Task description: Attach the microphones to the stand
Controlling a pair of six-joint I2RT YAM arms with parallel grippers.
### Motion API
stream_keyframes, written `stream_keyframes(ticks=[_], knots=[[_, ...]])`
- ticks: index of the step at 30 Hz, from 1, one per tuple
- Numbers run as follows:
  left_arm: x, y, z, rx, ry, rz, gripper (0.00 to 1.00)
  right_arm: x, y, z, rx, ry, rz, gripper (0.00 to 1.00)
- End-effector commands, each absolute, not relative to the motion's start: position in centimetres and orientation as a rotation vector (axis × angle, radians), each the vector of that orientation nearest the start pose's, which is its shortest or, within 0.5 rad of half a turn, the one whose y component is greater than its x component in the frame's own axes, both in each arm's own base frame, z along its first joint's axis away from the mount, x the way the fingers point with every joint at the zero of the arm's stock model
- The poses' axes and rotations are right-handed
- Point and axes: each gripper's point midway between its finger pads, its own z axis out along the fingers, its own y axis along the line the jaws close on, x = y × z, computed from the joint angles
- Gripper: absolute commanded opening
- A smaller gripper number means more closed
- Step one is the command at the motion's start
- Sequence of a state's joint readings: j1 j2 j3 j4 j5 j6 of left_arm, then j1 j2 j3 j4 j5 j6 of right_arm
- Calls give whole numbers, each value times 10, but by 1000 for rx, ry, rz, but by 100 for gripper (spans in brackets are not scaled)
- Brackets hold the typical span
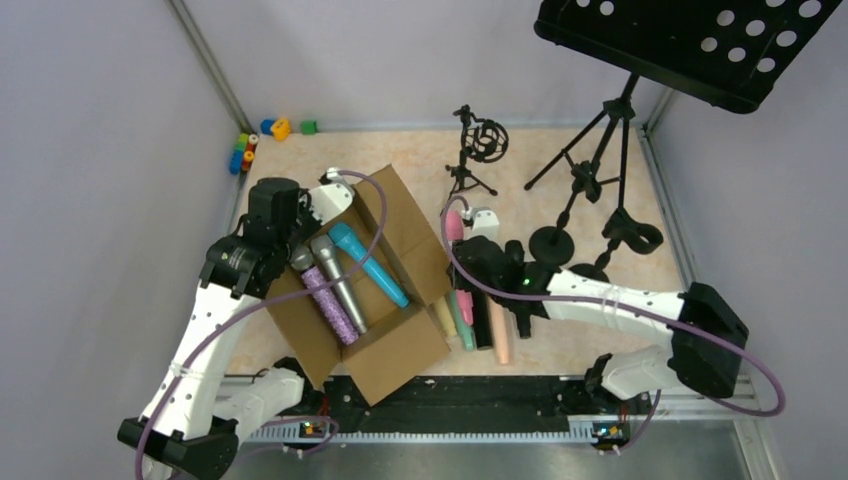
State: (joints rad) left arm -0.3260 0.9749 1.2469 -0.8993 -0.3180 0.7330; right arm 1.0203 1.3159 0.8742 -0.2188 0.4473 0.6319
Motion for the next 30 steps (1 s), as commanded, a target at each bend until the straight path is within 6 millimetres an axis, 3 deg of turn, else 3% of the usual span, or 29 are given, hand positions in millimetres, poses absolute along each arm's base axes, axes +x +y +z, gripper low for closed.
stream_keyframes(ticks=[1,9,14,18,23,25,27,30], knots=[[278,-10,327,916,1871,578,0,234,333,160,-206,2131,637,0],[282,-11,327,903,1886,572,0,209,389,136,-312,2171,708,0],[284,-12,328,902,1888,571,0,208,422,117,-356,2195,756,0],[283,-12,324,905,1889,564,0,211,438,97,-385,2232,743,0],[281,-14,320,903,1888,549,0,217,439,69,-381,2275,666,1],[280,-15,321,902,1876,536,0,218,436,61,-369,2296,637,12],[279,-17,322,906,1862,529,0,218,431,57,-354,2307,614,35],[279,-16,323,912,1853,533,0,219,423,69,-330,2283,616,53]])
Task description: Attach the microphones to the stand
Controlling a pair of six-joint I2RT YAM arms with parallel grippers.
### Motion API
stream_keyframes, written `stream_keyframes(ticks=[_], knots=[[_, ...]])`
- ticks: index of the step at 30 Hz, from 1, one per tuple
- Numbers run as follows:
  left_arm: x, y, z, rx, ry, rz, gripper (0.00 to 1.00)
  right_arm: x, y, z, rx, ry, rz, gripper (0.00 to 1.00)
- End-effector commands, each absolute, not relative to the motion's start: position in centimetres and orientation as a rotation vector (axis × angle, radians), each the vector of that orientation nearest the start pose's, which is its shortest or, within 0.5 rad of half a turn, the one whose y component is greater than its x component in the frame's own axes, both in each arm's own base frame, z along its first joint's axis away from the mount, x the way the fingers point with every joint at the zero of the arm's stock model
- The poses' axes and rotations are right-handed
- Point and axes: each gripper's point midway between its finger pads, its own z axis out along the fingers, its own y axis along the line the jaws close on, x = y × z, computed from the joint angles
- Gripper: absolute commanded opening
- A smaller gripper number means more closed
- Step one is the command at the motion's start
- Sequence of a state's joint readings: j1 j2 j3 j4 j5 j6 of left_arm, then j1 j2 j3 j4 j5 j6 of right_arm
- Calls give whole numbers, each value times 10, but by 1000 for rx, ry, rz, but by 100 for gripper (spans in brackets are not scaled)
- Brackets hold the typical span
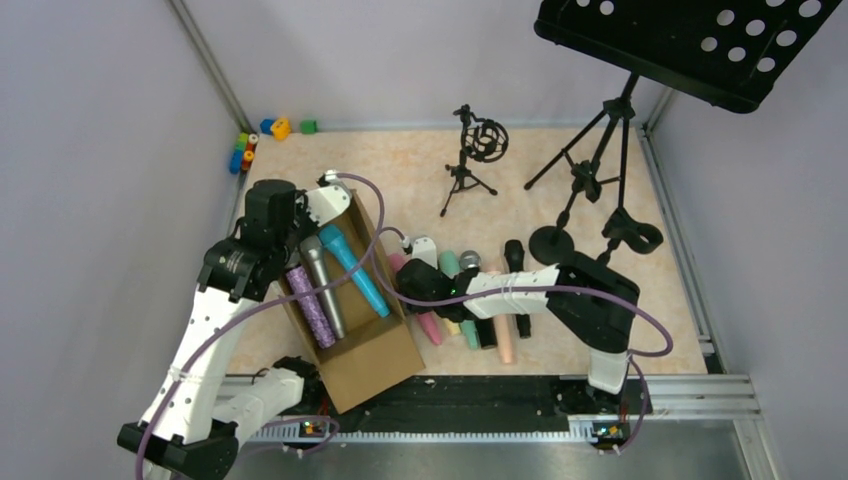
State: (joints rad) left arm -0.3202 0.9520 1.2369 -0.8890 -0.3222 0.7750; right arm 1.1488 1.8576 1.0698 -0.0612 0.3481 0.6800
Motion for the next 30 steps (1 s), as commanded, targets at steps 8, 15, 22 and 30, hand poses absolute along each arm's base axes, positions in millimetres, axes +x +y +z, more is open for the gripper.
stream_keyframes(ticks=[8,15,22,30], knots=[[286,-19,323,878,1843,526,0,221,421,163,-334,2138,721,66],[289,-25,326,867,1826,493,0,223,396,243,-237,1982,790,65],[297,-38,328,900,1807,430,0,178,431,273,-430,1865,885,65],[299,-40,336,912,1802,431,0,158,487,227,-587,1910,924,65]])
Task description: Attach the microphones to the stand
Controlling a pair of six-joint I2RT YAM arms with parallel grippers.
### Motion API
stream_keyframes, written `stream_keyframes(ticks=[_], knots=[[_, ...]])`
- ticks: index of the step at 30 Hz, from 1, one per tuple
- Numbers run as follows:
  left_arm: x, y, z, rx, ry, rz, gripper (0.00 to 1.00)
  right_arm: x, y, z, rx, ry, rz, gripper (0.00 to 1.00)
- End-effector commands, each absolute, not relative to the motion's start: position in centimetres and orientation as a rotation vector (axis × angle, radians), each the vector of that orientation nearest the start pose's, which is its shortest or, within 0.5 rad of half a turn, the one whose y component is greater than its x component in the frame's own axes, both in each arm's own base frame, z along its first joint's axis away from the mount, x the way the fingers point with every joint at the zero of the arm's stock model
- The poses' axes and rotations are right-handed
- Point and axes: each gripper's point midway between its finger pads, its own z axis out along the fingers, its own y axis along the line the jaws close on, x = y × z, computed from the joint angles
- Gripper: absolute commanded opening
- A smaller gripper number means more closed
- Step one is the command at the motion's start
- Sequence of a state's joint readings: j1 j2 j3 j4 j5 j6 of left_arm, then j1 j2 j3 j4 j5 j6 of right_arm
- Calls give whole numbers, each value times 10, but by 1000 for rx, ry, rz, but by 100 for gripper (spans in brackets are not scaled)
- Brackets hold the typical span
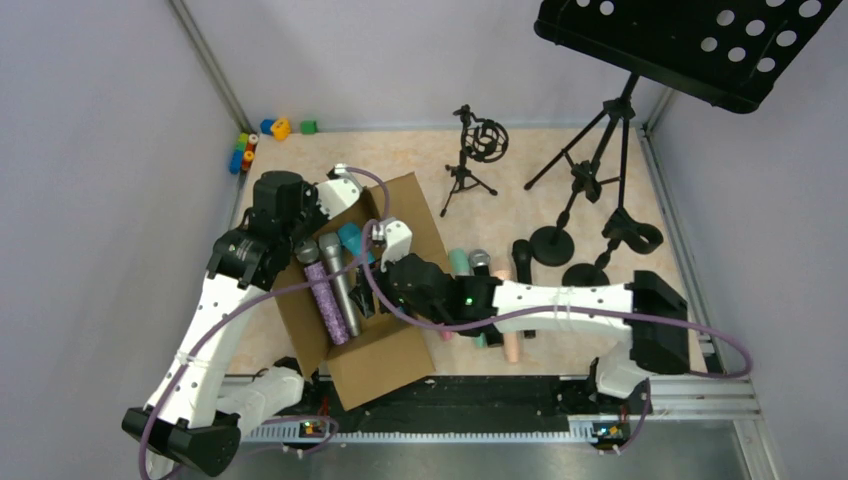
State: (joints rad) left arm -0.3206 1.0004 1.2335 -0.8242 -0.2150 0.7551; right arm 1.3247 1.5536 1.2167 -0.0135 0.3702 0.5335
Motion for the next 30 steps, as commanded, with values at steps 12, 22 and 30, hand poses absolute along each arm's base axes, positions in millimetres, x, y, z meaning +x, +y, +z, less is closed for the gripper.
stream_keyframes(ticks=[12,22,30], knots=[[288,-42,339,916,1809,390,0,182,542,156,-609,1930,857,56],[283,-44,339,924,1818,367,0,227,533,118,-533,1976,674,48],[283,-47,339,923,1819,347,0,236,539,94,-554,2007,593,45]])
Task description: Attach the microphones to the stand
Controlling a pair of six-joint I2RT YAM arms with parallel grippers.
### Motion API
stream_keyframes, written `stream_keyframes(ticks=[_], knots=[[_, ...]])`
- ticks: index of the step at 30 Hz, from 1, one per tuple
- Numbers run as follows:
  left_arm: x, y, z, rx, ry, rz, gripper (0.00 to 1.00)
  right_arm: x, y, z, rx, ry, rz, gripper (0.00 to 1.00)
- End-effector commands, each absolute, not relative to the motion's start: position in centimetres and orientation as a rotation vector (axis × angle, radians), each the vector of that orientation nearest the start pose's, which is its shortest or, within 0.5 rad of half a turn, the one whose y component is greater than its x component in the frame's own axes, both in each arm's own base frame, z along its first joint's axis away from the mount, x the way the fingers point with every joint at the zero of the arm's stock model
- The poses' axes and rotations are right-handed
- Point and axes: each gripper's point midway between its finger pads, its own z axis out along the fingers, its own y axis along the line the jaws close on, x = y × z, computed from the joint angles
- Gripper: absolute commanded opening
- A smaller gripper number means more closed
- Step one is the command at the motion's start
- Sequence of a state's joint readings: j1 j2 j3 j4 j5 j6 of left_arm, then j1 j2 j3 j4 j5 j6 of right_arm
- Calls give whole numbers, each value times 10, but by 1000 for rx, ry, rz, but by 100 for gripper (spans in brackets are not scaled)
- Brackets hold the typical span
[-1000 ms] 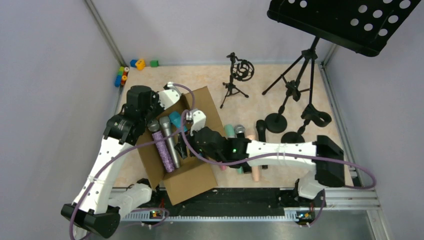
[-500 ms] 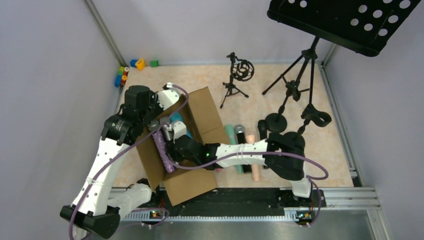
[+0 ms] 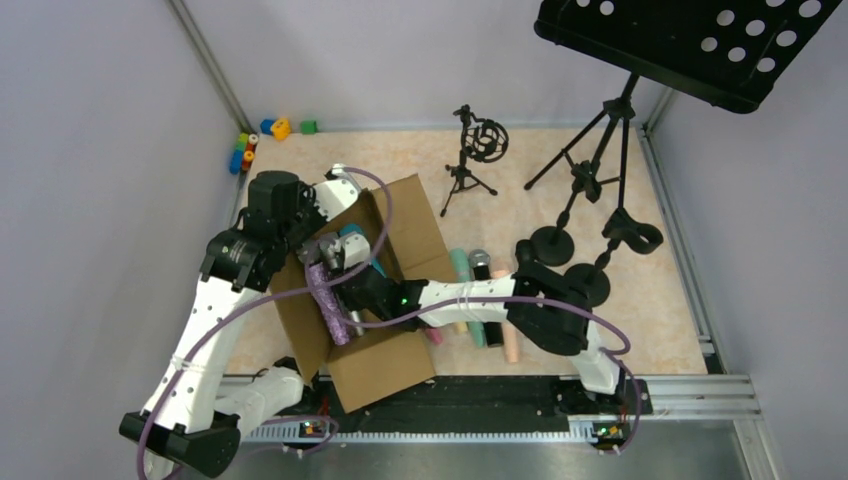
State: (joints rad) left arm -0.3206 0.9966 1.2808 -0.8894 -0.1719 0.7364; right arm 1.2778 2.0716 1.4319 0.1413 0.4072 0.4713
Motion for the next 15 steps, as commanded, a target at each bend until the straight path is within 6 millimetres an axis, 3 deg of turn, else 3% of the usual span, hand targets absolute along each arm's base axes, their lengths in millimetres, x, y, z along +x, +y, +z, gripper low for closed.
stream_keyframes(ticks=[1,2,4,6,8,12,15], knots=[[283,-48,339,922,1818,343,0,236,541,93,-554,2008,590,45],[283,-48,340,923,1816,339,0,237,543,92,-555,2009,582,43],[283,-48,340,925,1813,342,0,238,543,96,-552,2006,569,28],[283,-47,339,928,1815,350,0,236,538,110,-550,1998,567,12],[283,-45,338,930,1814,365,0,231,529,131,-543,1978,583,2],[288,-36,333,911,1828,434,0,205,499,184,-532,1922,678,0],[290,-29,330,906,1836,481,0,185,465,219,-497,1891,764,0]])
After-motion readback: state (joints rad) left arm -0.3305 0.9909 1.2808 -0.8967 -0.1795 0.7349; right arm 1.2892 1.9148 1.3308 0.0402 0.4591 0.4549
